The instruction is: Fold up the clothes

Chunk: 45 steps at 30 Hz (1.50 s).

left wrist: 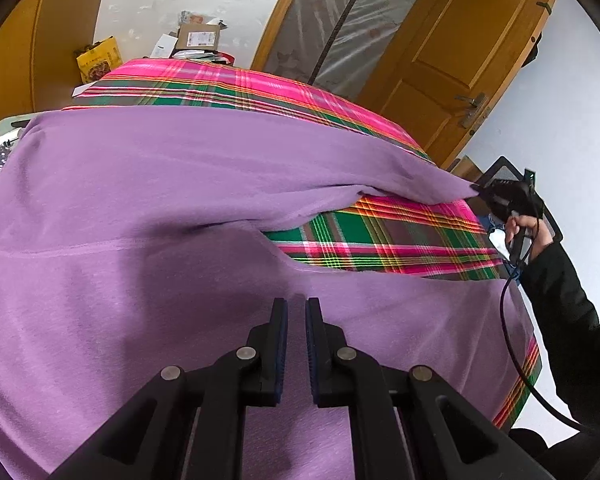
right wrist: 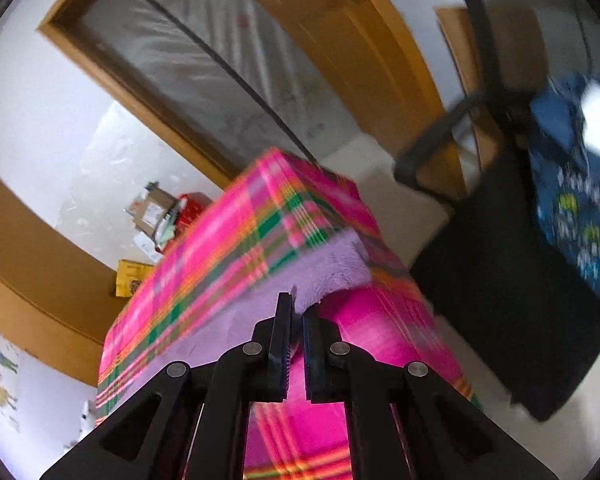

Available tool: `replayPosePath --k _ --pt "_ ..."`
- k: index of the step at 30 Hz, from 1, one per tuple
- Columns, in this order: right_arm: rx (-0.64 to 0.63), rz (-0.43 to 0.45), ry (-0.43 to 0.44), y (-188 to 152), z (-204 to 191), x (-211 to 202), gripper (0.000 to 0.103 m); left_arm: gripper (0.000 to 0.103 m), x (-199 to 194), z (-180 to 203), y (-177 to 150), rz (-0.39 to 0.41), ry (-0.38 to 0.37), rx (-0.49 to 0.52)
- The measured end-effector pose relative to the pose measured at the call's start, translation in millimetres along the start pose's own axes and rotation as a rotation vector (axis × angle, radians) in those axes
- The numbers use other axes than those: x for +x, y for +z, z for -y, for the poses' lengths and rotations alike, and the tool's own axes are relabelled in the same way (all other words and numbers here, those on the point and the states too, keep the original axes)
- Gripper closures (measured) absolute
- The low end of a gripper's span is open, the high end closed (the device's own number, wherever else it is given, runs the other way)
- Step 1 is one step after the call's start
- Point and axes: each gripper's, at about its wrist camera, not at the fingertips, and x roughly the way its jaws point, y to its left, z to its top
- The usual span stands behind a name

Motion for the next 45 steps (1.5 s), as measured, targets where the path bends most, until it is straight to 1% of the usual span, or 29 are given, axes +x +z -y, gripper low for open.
replayPosePath --k 1,3,4,5,7,10,12,13,14,15,16,20,23,25,27,29,31,33,35,39,41,42,43,44,45 --pt "0.039 -0.016 0.012 -1.4 8.0 4.1 0.093 0.094 -0.3 0.5 -0.1 -0.001 0.0 0.002" --pt "0.104 -0.015 0.044 -2.4 20.9 5.6 0.082 0.094 -2.3 0.6 -0.6 0.0 0.001 0.003" --pt "0.131 -0.003 0.056 -2.2 24.1 6.1 0.071 0.094 -2.7 0.6 -0.7 0.001 0.002 0.002" --pt "0.143 0.008 0.063 -2.0 25.3 5.6 0.062 0.094 -2.7 0.4 -0.8 0.001 0.004 0.001" --pt "0.155 0.021 0.07 0.6 27.0 7.8 0.062 0.094 -2.3 -0.3 -1.0 -0.001 0.009 -0.003" --pt "0.142 0.014 0.081 4.7 25.5 14.5 0.062 0.094 -0.7 0.0 -0.9 -0.005 0.01 -0.007" --pt "0.12 0.006 0.076 7.3 22.8 18.9 0.066 0.094 1.4 1.7 -0.4 -0.01 0.009 -0.005" --pt "0.1 -0.001 0.065 8.6 20.1 21.0 0.077 0.094 2.2 2.5 -0.3 -0.012 0.009 -0.004" --pt "0.076 0.001 0.066 11.1 15.1 19.8 0.094 0.094 2.6 3.2 -0.2 -0.013 0.01 -0.002" --pt "0.051 0.006 0.069 14.0 9.3 17.7 0.099 0.094 2.8 3.9 -0.1 -0.014 0.01 0.0" --pt "0.026 0.01 0.073 16.9 3.5 15.5 0.098 0.094 2.7 4.1 0.2 -0.014 0.011 0.0" --pt "-0.104 0.11 0.106 28.7 -17.6 -6.8 0.099 0.094 3.5 3.0 1.3 -0.015 0.011 -0.006" --pt "-0.033 0.001 0.003 33.4 2.2 13.9 0.098 0.094 5.6 3.8 1.1 -0.017 0.01 -0.007" --pt "-0.024 -0.023 -0.029 28.5 11.9 20.7 0.099 0.094 5.3 4.7 0.7 -0.016 0.003 -0.007" --pt "-0.001 -0.042 -0.032 23.4 19.5 25.0 0.098 0.094 6.4 4.8 0.8 -0.021 0.005 -0.006" --pt "0.026 -0.058 -0.024 21.6 25.2 26.2 0.095 0.094 7.7 4.4 1.2 -0.027 0.009 -0.004" --pt "0.062 -0.057 0.01 24.0 26.8 23.9 0.094 0.094 7.2 3.5 2.2 -0.026 0.011 -0.006" --pt "0.051 -0.034 0.045 27.3 24.1 18.8 0.094 0.094 6.8 3.8 2.8 -0.023 0.009 -0.007" --pt "0.016 -0.02 0.037 31.0 19.2 15.4 0.095 0.094 7.3 4.8 3.0 -0.022 0.008 -0.006" --pt "-0.012 -0.066 -0.03 34.5 22.5 23.6 0.096 0.094 8.6 6.4 1.6 -0.026 0.007 -0.005" --pt "0.004 -0.086 -0.074 34.3 28.5 27.8 0.085 0.094 6.6 6.9 2.2 -0.019 0.009 0.001" --pt "0.013 -0.081 -0.09 34.1 31.4 27.8 0.083 0.094 4.6 7.2 3.2 -0.013 0.012 0.005" --pt "0.021 -0.06 -0.108 33.2 34.1 21.6 0.077 0.094 2.8 7.3 4.9 -0.007 0.015 0.01" --pt "0.03 -0.034 -0.128 32.1 36.7 13.7 0.068 0.094 1.2 7.5 7.2 0.0 0.02 0.015" --pt "0.032 -0.011 -0.138 31.2 37.4 6.4 0.067 0.094 -0.4 7.6 9.5 0.006 0.024 0.021"
